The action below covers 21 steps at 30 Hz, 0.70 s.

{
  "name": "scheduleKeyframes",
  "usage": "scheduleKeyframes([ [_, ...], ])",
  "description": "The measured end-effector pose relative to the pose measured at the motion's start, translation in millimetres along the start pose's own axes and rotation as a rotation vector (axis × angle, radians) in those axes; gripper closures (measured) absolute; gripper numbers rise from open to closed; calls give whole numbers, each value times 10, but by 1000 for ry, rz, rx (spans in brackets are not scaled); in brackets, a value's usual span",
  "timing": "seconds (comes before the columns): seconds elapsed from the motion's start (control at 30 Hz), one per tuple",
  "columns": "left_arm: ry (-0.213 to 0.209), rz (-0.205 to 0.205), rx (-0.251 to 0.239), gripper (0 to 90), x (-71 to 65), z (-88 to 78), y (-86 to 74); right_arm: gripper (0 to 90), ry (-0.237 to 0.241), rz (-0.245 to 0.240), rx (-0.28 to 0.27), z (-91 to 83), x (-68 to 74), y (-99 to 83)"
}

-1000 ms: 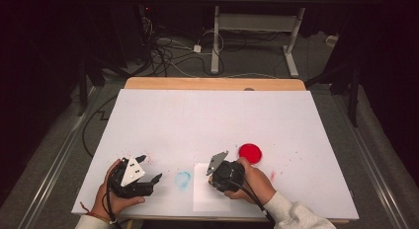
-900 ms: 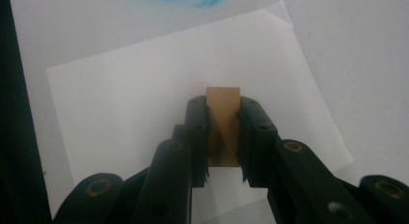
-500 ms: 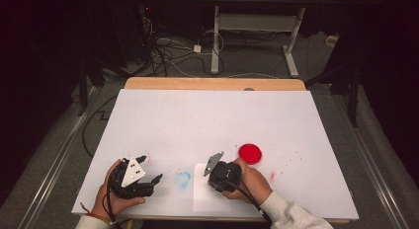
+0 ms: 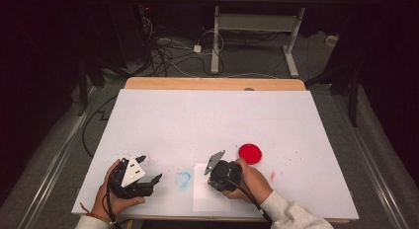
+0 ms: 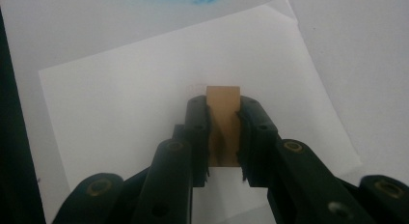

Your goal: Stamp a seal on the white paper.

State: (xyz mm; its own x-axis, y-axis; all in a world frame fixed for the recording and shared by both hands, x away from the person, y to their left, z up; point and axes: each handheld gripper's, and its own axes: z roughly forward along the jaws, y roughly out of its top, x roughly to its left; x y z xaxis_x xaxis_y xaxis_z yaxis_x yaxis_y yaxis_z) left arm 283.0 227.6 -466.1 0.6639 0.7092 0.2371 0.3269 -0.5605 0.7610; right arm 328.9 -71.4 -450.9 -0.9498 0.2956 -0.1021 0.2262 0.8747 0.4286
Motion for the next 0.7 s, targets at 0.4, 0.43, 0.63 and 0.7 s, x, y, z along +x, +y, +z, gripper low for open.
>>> scheduleKeyframes([
  [0.4, -2, 0, 6, 209, -5, 8, 3, 765, 9, 9, 1, -3, -20, -13],
  [0.43, -3, 0, 6, 209, -6, 9, 3, 765, 11, 9, -5, 1, -16, -15],
  [0.63, -6, 3, 10, 209, -10, 15, 4, 765, 6, 6, -3, 1, -12, -12],
  [0.7, -4, 1, 9, 210, -8, 14, 3, 764, 11, 9, -4, 0, -17, -13],
])
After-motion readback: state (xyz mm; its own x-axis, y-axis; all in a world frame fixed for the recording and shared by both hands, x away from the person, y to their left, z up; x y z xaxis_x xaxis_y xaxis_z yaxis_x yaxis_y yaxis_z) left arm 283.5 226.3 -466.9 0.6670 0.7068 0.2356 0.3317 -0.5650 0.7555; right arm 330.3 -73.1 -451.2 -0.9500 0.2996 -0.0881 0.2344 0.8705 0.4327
